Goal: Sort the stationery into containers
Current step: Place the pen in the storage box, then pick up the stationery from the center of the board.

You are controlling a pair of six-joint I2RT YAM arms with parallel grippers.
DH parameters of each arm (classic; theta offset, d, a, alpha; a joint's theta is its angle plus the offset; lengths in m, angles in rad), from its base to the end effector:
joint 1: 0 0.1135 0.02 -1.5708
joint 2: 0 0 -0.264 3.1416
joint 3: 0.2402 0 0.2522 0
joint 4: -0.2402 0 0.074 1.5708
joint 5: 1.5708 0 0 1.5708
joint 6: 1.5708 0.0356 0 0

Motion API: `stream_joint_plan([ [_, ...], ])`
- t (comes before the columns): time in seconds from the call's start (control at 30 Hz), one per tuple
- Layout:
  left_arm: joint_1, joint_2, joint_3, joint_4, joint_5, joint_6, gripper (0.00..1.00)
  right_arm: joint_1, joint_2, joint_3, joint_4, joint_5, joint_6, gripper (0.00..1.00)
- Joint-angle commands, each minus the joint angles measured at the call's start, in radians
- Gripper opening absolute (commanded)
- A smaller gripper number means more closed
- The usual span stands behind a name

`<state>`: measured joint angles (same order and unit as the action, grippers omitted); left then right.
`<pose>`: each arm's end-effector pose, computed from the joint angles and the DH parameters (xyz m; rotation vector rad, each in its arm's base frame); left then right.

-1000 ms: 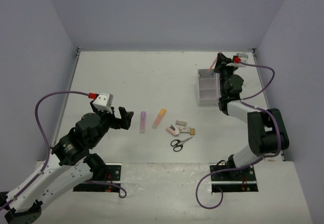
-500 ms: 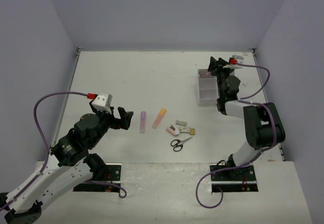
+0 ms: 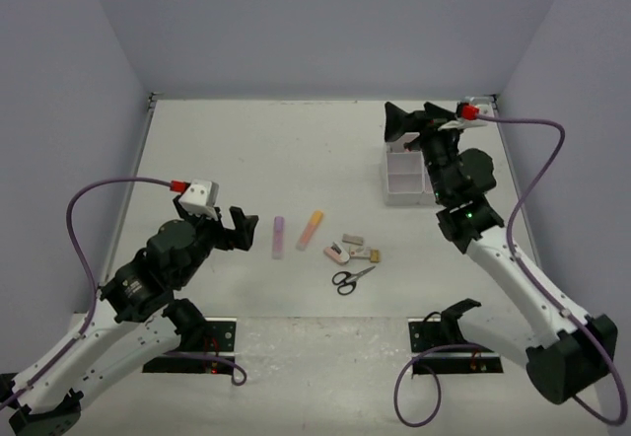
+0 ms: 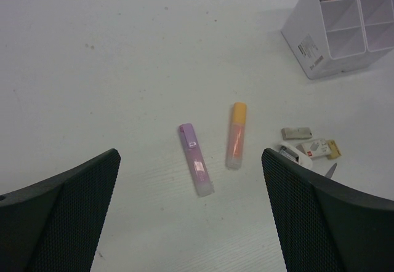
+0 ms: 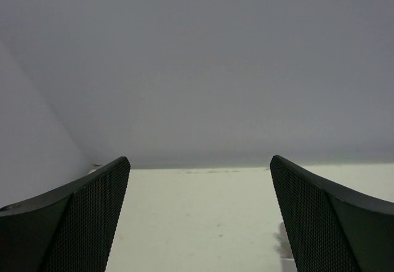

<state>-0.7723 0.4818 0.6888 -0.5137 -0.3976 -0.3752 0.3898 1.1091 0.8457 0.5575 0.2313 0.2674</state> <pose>0.0922 -0.0706 0.3126 0.0976 1.8717 -0.4232 0.2422 0.0907 0.3755 0.1218 1.2902 0.4161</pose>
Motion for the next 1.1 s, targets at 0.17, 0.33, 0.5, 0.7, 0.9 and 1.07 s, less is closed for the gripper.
stream_joint_plan([
  [0.17,0.005,0.040,-0.003,0.018,-0.015,0.005,1.00,0.072,-0.206,-0.059,-0.635,-0.430,0.060,0.99],
  [0.33,0.004,0.045,-0.002,0.014,-0.028,0.001,1.00,0.074,-0.201,-0.119,-0.649,-0.661,0.136,0.99],
  [0.5,0.004,0.025,-0.004,0.014,-0.030,-0.002,1.00,0.075,-0.009,-0.063,-0.776,-0.473,0.182,0.87],
  [0.7,0.005,0.022,-0.006,0.016,-0.025,-0.002,1.00,0.132,0.243,0.075,-0.984,-0.214,0.283,0.96],
  [0.9,0.005,0.039,-0.006,0.020,-0.005,0.007,1.00,0.234,0.279,0.076,-0.948,-0.019,0.381,0.99],
  [1.07,0.005,0.043,-0.005,0.027,0.013,0.015,1.00,0.276,0.303,0.027,-0.852,-0.003,0.464,0.99],
])
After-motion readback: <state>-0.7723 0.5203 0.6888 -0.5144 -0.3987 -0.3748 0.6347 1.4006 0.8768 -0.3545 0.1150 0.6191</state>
